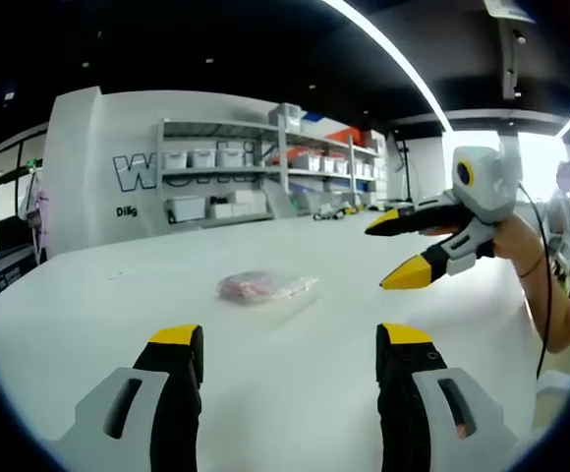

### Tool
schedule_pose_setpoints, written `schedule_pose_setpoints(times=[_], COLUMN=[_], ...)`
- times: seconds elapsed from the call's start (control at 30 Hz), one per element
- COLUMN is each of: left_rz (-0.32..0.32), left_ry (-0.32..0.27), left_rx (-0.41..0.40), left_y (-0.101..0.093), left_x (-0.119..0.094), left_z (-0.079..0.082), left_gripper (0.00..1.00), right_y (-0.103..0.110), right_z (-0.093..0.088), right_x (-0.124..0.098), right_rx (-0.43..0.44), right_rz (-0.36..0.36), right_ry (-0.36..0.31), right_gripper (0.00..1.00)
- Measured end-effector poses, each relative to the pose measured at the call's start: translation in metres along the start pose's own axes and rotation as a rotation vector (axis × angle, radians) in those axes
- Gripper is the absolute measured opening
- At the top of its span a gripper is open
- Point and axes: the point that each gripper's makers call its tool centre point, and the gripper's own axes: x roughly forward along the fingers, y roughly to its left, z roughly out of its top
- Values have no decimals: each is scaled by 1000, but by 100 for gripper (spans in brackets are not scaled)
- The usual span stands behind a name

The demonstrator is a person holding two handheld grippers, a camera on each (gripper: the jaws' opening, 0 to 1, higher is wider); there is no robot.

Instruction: Open the resealable bag by pulling the two sides of the seal apart until the entire bag opening is separated and visibly accessible.

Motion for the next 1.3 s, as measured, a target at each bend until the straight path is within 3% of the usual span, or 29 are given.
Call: schedule_pose_setpoints(times=[0.37,0.9,1.3], left_rz=[-5,-12,-14], left_ry=[1,8,-1], left_rx=[-1,-9,-8], left_y=[-1,-1,0], left_x=[1,5,4], left_z=[-1,-4,-2], left_gripper=[71,71,71], right_y=[3,5,5], right_z=[1,3,5], right_x=[2,4,7], right_rx=[-1,-38,-45], right_rz=[16,28,30], right_ry=[3,11,15], right_gripper=[53,44,44])
